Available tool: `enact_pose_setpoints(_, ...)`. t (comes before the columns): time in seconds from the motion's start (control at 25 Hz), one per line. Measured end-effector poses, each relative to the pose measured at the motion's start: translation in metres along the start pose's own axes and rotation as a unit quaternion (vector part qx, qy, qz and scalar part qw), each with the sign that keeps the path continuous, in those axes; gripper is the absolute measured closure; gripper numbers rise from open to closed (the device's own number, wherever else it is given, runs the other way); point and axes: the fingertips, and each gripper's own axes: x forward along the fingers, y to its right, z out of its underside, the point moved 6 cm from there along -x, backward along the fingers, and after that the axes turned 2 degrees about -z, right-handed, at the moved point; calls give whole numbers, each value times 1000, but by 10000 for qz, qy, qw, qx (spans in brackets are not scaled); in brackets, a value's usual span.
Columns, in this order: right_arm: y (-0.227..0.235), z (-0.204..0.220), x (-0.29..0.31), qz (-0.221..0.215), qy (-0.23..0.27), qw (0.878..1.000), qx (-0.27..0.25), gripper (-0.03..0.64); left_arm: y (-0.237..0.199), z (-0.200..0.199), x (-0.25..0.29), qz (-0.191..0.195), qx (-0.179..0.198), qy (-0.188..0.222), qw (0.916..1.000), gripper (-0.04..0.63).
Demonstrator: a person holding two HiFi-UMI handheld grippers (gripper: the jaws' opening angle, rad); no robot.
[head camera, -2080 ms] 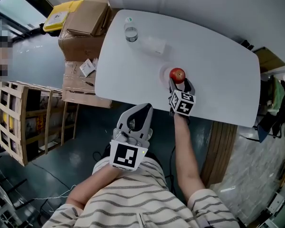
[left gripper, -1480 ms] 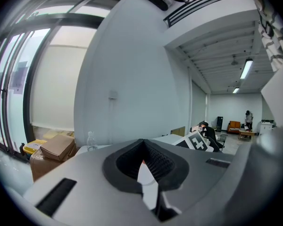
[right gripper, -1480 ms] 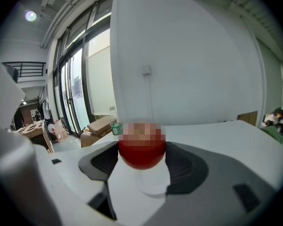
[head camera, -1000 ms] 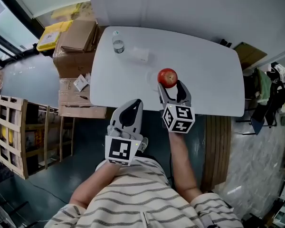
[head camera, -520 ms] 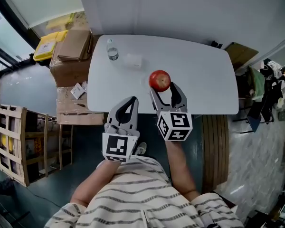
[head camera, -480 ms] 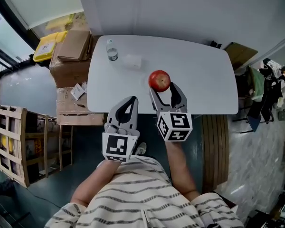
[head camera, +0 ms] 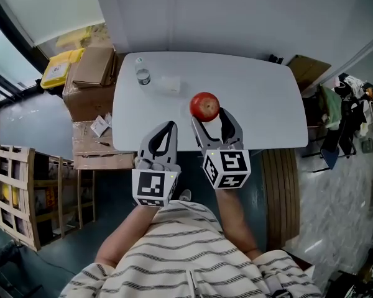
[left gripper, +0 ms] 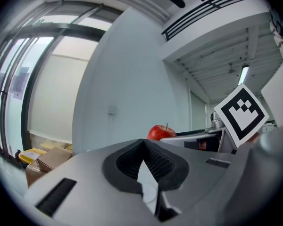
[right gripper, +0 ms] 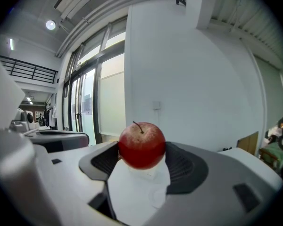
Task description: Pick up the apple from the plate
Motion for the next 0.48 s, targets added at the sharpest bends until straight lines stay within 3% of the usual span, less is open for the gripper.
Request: enact_pose_setpoints(0.48,-2,-13,-5,66,178,9998,-47,290,-1,-6,6,44,-13,68,10000,591)
